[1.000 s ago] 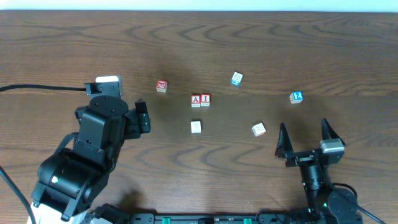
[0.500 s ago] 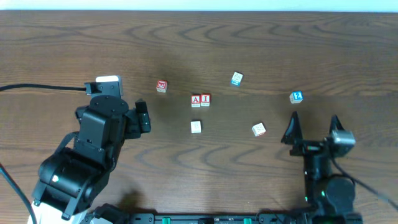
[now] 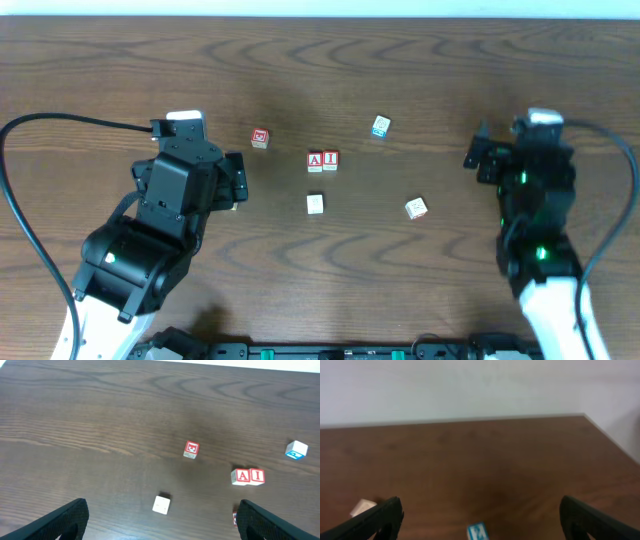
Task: Spell out Ai2
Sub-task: 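Raise the right arm and move it toward the blue '2' block, then lower the right gripper onto the blue '2' block and close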
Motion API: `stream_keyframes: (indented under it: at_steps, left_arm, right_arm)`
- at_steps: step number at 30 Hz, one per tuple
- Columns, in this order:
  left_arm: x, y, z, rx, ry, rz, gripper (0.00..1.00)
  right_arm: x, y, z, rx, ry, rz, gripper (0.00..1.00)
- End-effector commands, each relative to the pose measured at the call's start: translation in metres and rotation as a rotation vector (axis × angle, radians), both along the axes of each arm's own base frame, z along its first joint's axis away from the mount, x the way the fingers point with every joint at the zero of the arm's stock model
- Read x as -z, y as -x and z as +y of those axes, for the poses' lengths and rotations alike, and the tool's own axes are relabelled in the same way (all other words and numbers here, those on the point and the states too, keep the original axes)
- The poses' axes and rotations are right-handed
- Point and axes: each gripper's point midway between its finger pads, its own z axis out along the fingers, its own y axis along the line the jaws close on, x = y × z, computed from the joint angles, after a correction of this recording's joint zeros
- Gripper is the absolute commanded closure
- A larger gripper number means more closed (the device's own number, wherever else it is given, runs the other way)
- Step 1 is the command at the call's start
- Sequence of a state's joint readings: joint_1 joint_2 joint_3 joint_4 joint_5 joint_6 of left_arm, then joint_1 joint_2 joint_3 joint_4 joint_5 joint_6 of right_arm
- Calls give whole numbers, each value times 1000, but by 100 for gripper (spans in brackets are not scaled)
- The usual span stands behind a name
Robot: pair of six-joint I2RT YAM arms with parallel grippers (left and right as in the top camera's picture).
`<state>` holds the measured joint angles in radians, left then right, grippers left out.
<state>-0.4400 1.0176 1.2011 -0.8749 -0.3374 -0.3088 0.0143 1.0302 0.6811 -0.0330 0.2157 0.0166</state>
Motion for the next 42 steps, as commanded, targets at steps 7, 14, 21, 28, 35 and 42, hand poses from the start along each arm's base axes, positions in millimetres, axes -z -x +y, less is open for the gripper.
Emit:
stream_keyframes:
  at_steps: [7, 14, 21, 28, 35, 42]
  left_arm:
    - [-7, -6, 4, -19, -22, -38, 5]
    - [-9, -8, 4, -21, -15, -49, 5]
    - [-9, -8, 4, -24, -11, -48, 5]
    - [-9, -8, 4, -33, -1, -48, 5]
    - [-8, -7, 4, -32, -1, -46, 5]
    - [-8, -7, 4, -33, -3, -43, 5]
  right_arm:
    - [17, -44, -21, -69, -48, 258, 1]
    - [57, -64, -17, -165, -80, 491, 1]
    - [99, -68, -14, -214, -88, 633, 1]
    - [137, -53, -12, -312, -23, 781, 1]
    - [156, -44, -13, -372, 27, 857, 1]
    - [173, -41, -17, -409, 77, 908, 1]
